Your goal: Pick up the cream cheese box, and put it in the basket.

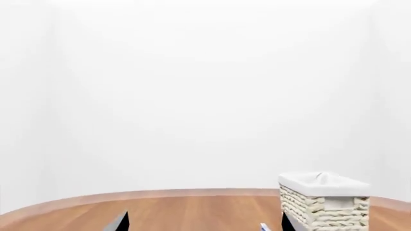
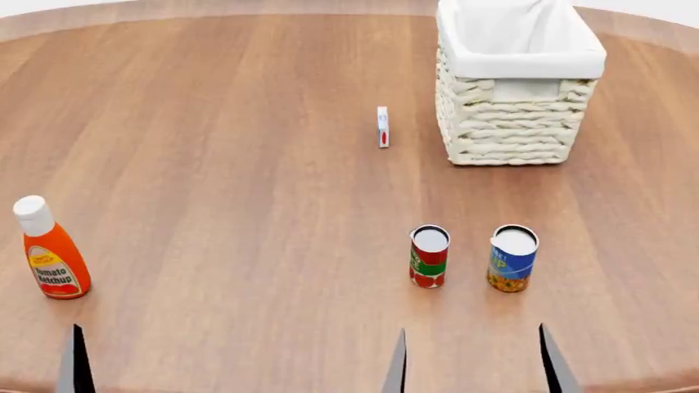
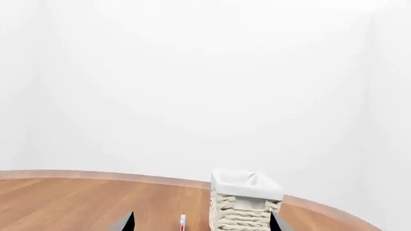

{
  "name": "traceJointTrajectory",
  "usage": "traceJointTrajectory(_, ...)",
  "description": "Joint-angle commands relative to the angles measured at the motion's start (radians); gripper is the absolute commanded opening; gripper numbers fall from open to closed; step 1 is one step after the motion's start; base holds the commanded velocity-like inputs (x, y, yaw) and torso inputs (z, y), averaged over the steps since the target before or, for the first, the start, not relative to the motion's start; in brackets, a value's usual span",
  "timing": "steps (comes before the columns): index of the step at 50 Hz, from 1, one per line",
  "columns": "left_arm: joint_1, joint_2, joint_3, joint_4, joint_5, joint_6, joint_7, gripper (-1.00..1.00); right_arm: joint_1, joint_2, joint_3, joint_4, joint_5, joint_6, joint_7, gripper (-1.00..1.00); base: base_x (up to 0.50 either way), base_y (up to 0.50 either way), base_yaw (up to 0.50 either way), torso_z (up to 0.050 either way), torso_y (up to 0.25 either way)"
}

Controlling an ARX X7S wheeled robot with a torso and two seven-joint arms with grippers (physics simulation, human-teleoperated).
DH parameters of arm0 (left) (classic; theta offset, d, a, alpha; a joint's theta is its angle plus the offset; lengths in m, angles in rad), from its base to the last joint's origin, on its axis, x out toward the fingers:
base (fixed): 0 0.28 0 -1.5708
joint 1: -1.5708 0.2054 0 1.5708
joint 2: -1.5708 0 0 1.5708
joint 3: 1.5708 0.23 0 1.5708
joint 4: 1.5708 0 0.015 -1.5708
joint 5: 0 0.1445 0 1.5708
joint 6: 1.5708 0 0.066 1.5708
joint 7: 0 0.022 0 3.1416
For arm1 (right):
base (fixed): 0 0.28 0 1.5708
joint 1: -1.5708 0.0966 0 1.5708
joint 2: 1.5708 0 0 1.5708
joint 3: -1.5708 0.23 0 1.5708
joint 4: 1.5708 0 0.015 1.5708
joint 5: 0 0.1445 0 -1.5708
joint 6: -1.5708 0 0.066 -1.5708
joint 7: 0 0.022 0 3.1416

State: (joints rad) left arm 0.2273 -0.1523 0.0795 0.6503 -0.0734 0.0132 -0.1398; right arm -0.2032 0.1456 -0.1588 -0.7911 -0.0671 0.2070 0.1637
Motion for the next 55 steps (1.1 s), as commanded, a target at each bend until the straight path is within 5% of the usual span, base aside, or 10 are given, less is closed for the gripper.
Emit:
traceJointTrajectory(1,0.032,-0.017,0.011,0.062,0.008,0.024,-0.013,1.00,-0.027,0.019,-0.020,-0.093,-0.015,0.014,0.012,1.00,0.00,0.00,0.00,0.000,0.000)
traceJointTrajectory(55,0.028,-0.057,0.050,0.047,0.016,0.042,-0.058,1.00,-0.008,0.060,-0.039,-0.065,-0.005,0.026,0.058,1.00,0.00,0.07,0.00,0.000,0.000)
